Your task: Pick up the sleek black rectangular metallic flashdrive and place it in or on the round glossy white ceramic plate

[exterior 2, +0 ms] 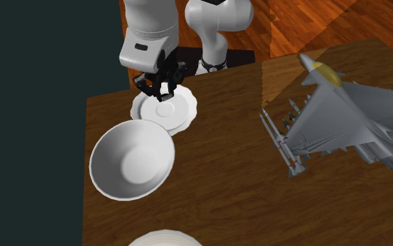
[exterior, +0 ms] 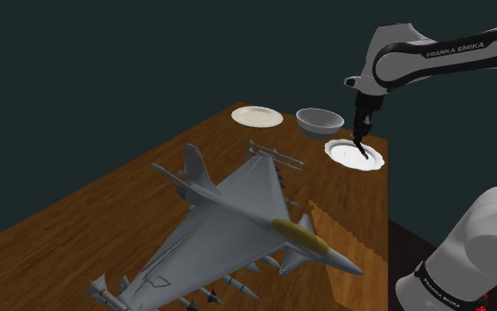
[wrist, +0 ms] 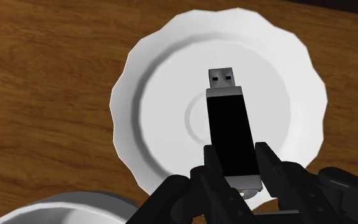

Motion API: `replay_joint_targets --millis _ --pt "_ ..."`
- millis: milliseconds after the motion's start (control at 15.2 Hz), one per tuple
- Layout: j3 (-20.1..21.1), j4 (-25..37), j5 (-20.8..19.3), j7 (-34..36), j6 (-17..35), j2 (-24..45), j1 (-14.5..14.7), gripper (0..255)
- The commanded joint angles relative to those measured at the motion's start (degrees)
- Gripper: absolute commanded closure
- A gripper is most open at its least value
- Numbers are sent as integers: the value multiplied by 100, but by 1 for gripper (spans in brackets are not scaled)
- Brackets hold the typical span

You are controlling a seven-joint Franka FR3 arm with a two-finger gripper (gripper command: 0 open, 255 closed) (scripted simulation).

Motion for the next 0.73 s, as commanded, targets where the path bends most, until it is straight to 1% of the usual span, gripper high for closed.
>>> replay_joint_targets --millis 0,462,528,660 --pt "-29 -141 -21 -3 170 27 -12 255" --pt "-103 -544 -63 25 755 209 -24 255" --pt "-123 -642 -72 31 914 271 -26 255" --pt "-123 -642 -72 31 914 271 -26 255"
